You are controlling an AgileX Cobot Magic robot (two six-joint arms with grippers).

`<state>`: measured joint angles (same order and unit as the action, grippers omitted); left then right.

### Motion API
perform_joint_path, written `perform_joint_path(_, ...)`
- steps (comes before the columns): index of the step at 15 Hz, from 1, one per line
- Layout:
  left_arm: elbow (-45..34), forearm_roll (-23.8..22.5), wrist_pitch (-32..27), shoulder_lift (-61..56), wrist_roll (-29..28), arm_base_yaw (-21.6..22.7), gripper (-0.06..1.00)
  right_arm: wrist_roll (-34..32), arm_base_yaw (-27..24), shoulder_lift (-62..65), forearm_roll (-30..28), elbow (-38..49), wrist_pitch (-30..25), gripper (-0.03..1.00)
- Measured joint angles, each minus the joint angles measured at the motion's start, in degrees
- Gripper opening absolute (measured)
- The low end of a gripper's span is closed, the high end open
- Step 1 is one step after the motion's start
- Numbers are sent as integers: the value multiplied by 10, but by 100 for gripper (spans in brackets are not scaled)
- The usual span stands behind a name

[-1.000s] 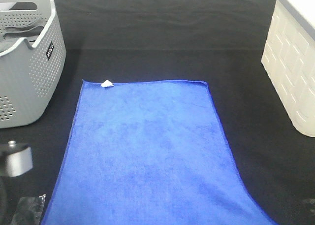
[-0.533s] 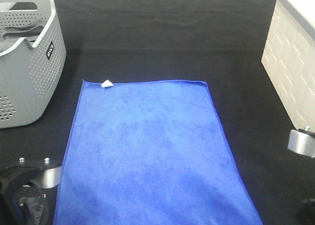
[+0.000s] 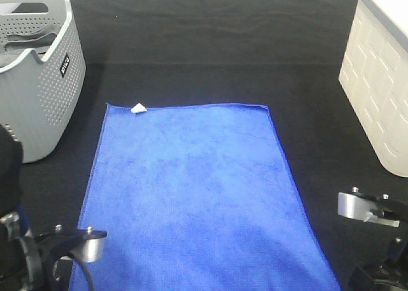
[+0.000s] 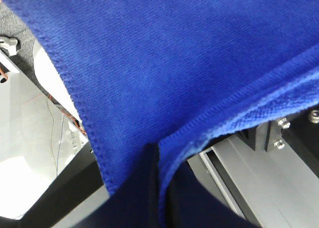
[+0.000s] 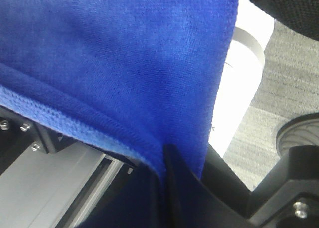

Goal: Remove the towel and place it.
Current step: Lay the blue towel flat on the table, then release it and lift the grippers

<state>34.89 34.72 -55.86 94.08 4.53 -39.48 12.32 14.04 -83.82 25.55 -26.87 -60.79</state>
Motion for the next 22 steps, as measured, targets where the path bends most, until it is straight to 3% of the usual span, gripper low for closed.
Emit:
perform_joint_path(6, 48, -4, -10, 61, 28, 0, 0, 25, 0, -37, 13, 0, 14, 3)
perform_joint_path(9, 56, 2, -19, 61, 29, 0, 13, 28, 0, -38, 20, 0, 6, 6)
perform_joint_path(12, 56, 29, -23, 61, 29, 0, 36, 30, 0, -38, 25, 0, -14, 20)
perform_joint_path(15, 56, 34, -43, 61, 24, 0, 55, 30, -1, -38, 30, 0, -15, 49)
perform_joint_path(17, 56, 35, -62, 61, 18, 0, 61, 30, -1, -38, 30, 0, -15, 64)
perform_joint_path(22, 68, 35, -86, 61, 7, 0, 63, 30, -1, 31, 19, -41, -18, 69)
